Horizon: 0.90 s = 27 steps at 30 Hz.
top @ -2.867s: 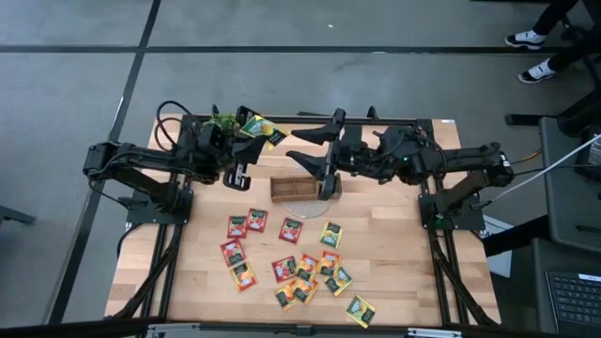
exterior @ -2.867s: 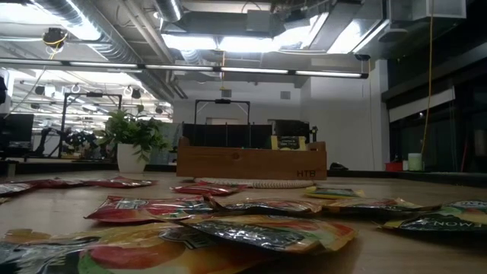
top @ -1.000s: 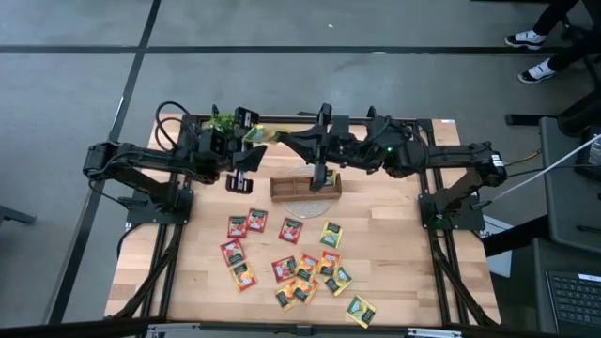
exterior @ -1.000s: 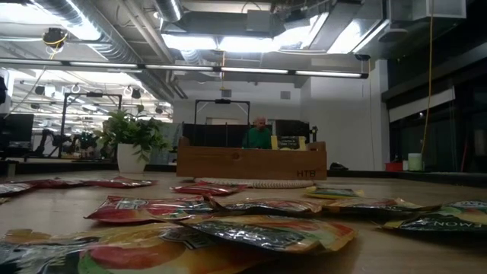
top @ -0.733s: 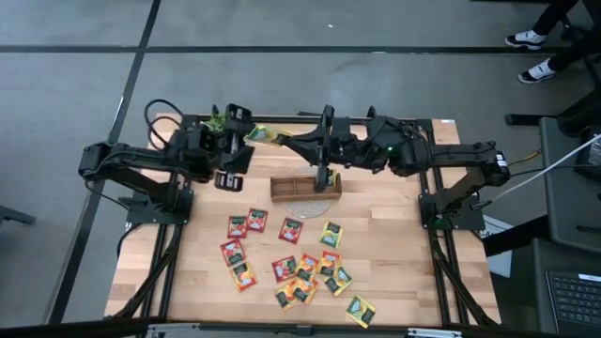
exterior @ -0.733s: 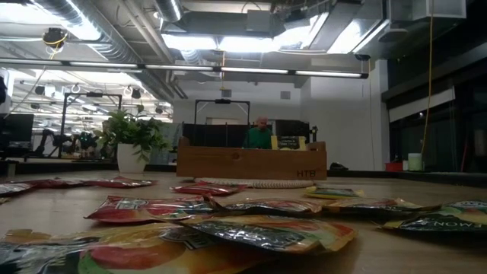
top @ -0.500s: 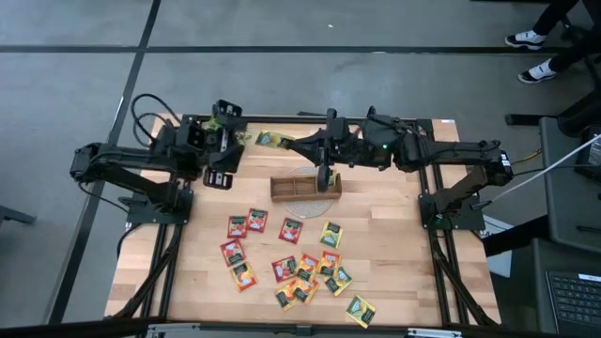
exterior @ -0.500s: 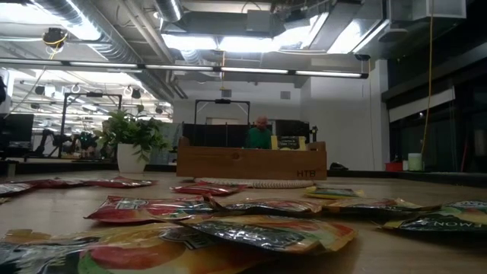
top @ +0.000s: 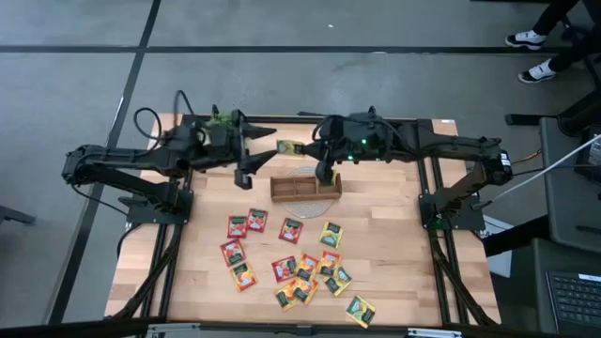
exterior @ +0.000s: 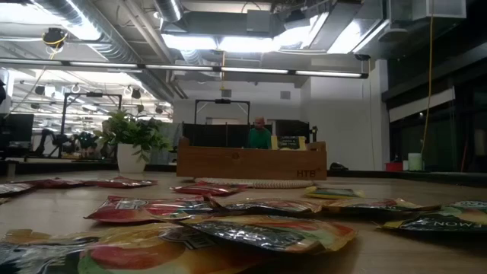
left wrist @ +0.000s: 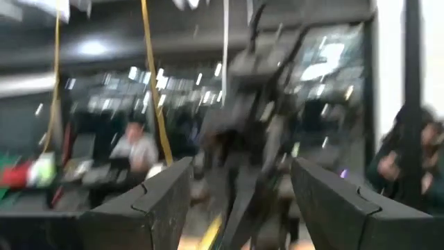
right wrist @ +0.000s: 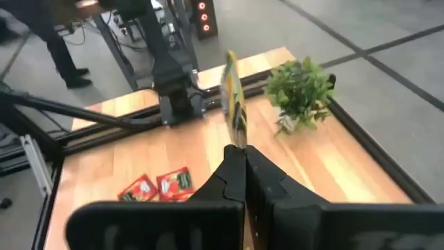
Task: Pick & Place Tea
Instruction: Put the yellow tea bag into the right section of the wooden organizer
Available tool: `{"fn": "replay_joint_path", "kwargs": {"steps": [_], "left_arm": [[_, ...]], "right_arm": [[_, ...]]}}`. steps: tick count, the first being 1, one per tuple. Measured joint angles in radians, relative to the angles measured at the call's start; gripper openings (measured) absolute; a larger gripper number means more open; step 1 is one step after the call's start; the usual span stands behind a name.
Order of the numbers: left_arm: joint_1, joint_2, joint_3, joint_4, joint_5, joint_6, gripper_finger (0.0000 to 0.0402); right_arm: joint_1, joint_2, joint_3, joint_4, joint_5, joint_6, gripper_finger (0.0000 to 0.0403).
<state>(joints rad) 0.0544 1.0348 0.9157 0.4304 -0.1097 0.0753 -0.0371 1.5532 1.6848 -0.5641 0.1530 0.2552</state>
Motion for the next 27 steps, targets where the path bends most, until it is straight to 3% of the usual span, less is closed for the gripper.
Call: {"fn": "replay_joint_path", "kwargs": {"steps": [8, 21, 27], "left_arm": [[0.0, 0.0, 0.0, -0.265, -0.057, -0.036, 0.0239], [0.0, 0.001, -0.001, -0.295, -0.128, -0.019, 0.0234], [0.0, 0.001, -0.001, -0.324, -0.124, -0.018, 0.0191]], "right_arm": [[0.0, 0.001, 0.0, 0.017, -0.025, -0.001, 0.0], [0.001, 0.001, 0.0, 0.037, -0.07, 0.004, 0.0], [0.001, 0.001, 0.0, 0.05, -0.077, 0.003, 0.0]]}}
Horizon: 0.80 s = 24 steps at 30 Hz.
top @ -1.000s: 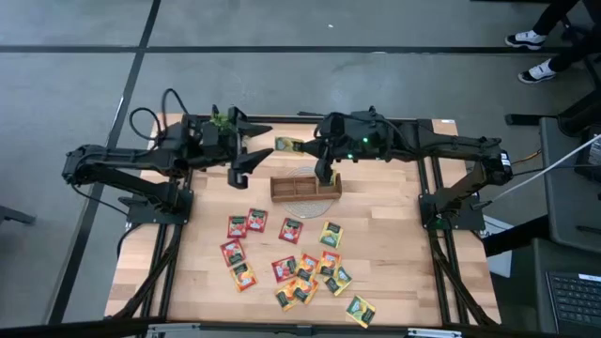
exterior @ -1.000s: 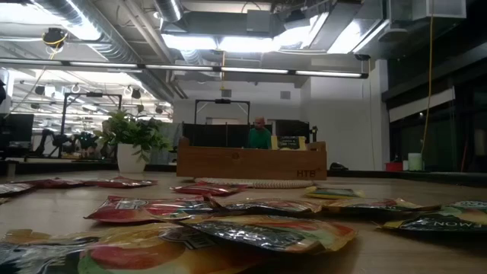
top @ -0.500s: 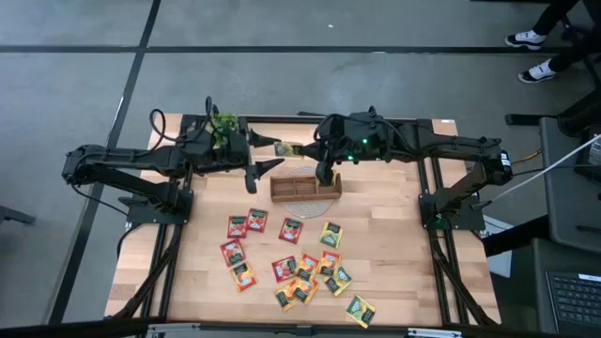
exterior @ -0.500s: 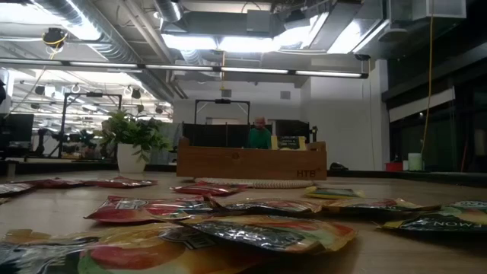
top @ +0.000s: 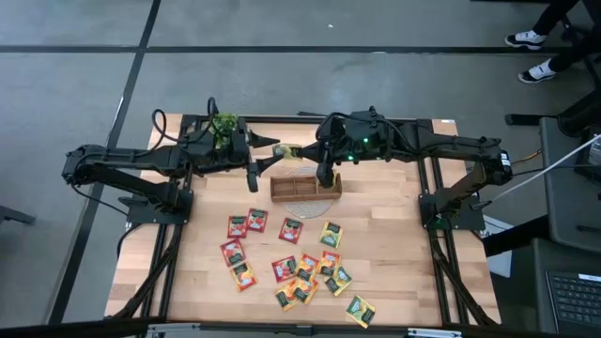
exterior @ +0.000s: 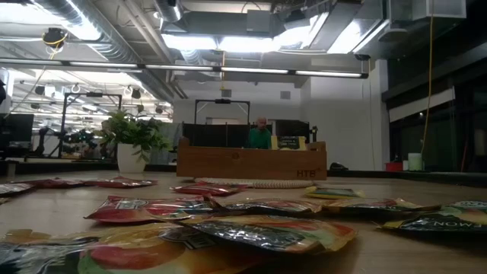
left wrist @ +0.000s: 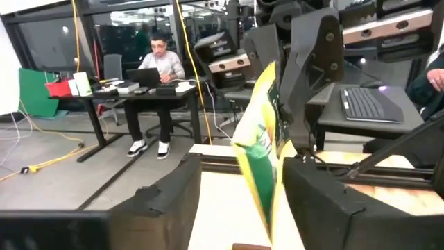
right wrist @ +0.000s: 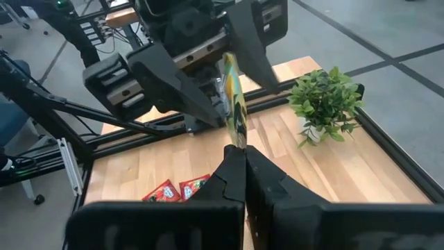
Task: Pick & Place Tea
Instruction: Put the yellow tea bag into the right section of the wooden organizer
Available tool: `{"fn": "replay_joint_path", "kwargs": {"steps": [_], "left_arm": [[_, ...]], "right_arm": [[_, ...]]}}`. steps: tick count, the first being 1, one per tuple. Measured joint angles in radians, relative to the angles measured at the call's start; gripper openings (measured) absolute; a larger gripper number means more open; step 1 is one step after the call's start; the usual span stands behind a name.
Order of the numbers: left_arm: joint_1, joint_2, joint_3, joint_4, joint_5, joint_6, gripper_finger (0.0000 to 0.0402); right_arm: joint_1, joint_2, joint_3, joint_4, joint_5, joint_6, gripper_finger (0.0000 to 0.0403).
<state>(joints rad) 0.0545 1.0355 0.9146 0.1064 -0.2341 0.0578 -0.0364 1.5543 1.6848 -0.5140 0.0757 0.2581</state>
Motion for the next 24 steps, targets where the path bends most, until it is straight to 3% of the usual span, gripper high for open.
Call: {"fn": "replay_joint_path", "kwargs": {"steps": [10, 24], "left_arm": [[0.0, 0.0, 0.0, 0.003, 0.052, -0.001, 0.0085], [-0.002, -0.008, 0.0, 0.076, 0.049, 0.042, 0.007]], "right_arm": [[0.0, 0.0, 0.0, 0.001, -0.002, -0.003, 0.0], [0.0, 0.0, 0.0, -0.025, -0.002, -0.005, 0.0]]}}
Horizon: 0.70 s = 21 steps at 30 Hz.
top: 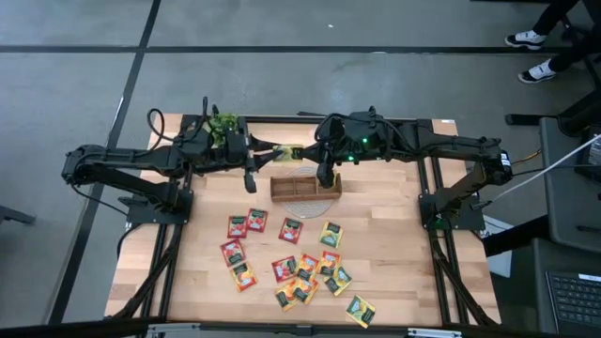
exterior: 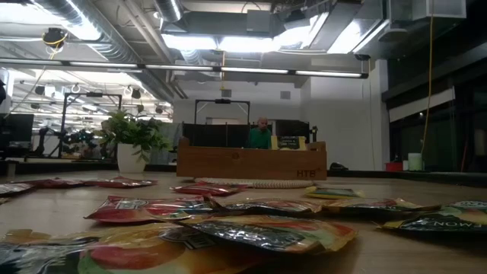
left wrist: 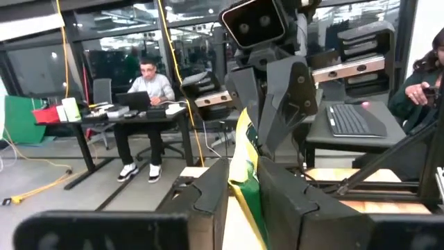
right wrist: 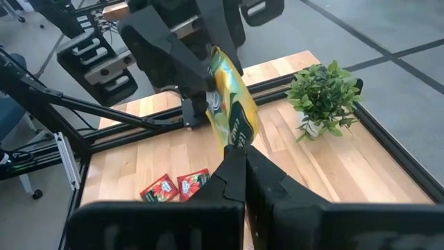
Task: Pick & Place Tea
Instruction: Put the yellow tea bag into the right section of the wooden organizer
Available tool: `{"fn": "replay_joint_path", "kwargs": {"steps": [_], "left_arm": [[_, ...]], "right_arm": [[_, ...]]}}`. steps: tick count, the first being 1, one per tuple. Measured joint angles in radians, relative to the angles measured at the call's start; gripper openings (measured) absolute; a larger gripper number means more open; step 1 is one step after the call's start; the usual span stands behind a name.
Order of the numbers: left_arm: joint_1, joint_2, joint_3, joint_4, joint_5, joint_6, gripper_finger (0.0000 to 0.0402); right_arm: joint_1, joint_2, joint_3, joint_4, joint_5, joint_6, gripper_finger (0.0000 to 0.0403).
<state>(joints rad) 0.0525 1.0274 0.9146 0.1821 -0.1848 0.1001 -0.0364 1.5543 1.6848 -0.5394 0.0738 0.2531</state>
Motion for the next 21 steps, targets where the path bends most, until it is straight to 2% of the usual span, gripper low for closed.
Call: {"fn": "replay_joint_path", "kwargs": {"steps": [15, 21], "left_arm": [[0.0, -0.07, 0.0, 0.002, -0.086, 0.045, 0.004], [0.0, -0.073, 0.0, -0.011, -0.036, 0.036, 0.0036]], "right_arm": [[0.009, 0.0, 0.0, -0.011, 0.0, -0.003, 0.0], [0.009, 0.0, 0.0, -0.012, 0.0, 0.001, 0.0]]}}
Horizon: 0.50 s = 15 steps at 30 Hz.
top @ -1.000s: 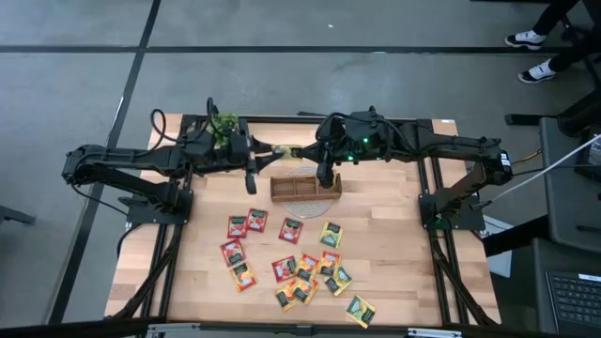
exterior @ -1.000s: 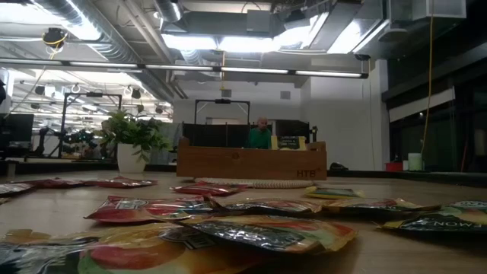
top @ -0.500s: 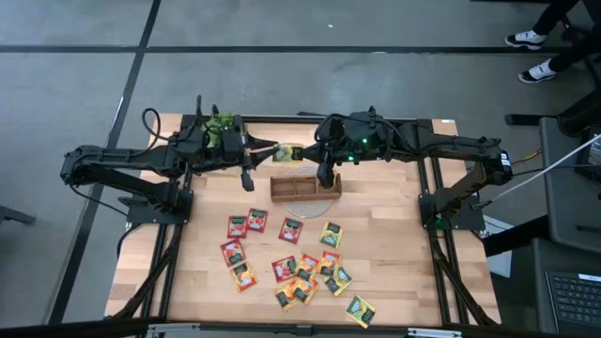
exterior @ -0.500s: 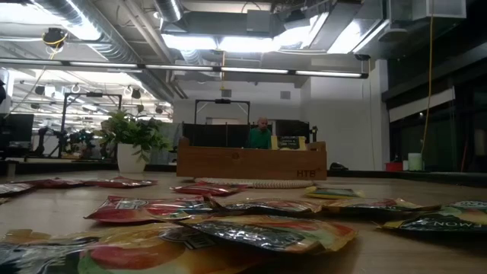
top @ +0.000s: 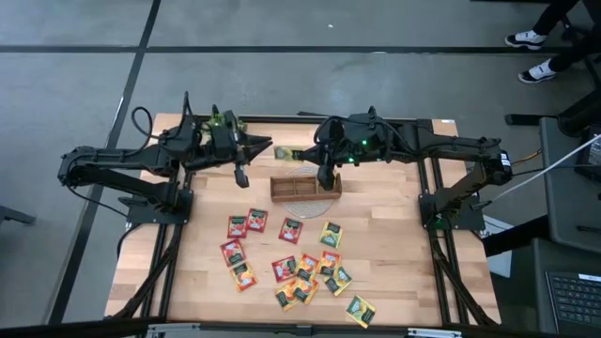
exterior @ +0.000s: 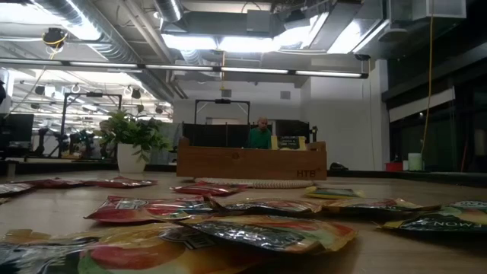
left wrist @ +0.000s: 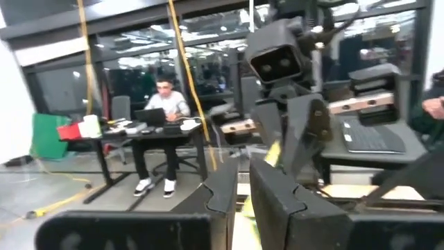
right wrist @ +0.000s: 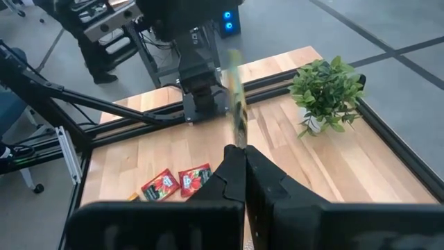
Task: Pick & Place Tea
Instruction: Put the yellow tea bag into the right section of the wooden organizer
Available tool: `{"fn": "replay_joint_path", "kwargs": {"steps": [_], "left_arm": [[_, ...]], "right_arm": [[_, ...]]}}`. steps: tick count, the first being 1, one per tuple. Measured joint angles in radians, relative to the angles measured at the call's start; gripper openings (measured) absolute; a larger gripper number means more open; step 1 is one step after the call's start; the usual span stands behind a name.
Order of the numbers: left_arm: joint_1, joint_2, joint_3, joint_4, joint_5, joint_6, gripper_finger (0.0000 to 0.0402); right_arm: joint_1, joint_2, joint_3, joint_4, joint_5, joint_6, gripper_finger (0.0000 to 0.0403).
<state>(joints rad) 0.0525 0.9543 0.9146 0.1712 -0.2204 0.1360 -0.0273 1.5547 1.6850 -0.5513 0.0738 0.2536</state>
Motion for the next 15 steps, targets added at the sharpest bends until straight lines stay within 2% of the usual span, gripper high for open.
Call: {"fn": "replay_joint_path", "kwargs": {"steps": [3, 7, 15], "left_arm": [[0.0, 0.0, 0.0, -0.039, 0.013, -0.04, 0.0039], [0.0, 0.0, 0.0, -0.059, 0.013, -0.095, 0.0038], [0.0, 0.0, 0.0, -0.059, 0.013, -0.096, 0.0039]], "right_arm": [[0.0, 0.0, 0.001, -0.063, -0.016, 0.009, 0.0], [0.0, 0.0, 0.0, -0.252, -0.018, 0.01, 0.0], [-0.053, 0.003, 0.0, -0.529, -0.038, -0.065, 0.0]]}}
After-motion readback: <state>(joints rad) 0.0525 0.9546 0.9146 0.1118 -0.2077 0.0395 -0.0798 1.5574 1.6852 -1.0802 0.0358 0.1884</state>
